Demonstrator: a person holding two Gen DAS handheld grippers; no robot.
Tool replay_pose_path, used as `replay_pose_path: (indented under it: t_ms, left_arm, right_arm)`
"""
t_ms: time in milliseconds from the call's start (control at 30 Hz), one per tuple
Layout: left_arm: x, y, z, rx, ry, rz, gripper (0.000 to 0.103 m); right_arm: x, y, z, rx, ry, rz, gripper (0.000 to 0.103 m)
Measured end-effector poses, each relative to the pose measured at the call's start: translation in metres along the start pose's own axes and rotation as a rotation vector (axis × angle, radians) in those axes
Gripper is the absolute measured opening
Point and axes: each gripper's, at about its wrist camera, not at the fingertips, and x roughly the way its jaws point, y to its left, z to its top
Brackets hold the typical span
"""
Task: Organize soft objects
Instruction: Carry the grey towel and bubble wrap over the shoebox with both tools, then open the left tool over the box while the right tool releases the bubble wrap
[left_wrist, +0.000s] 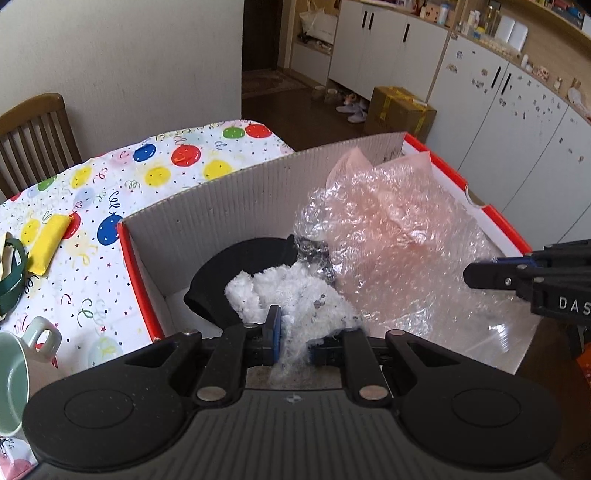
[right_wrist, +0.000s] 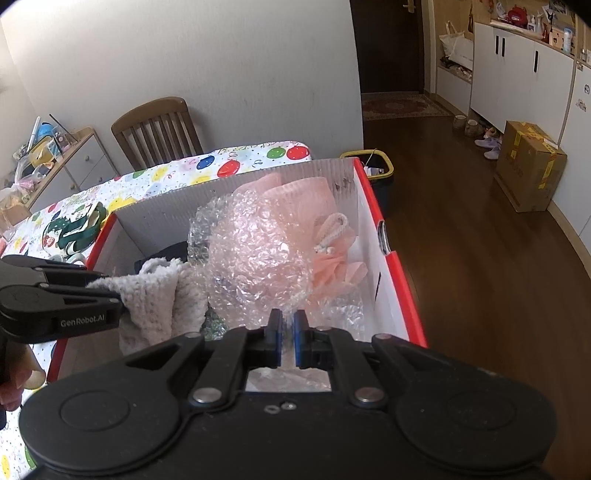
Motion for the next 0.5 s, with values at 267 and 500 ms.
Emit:
replay_pose_path:
  t_ms: [267, 500]
  left_arm:
    - [-0.006, -0.004, -0.001, 0.035, 0.017, 0.018, 0.016]
    - [-0.017, -0.003, -0.002, 0.033, 0.029, -0.004, 0.041]
  right_arm:
    - [-0.003, -0.002, 0.001, 0.004, 0.007, 0.009, 0.006]
    - [-0.009, -0.002, 0.0, -0.008, 0.006, 0.014, 0.007]
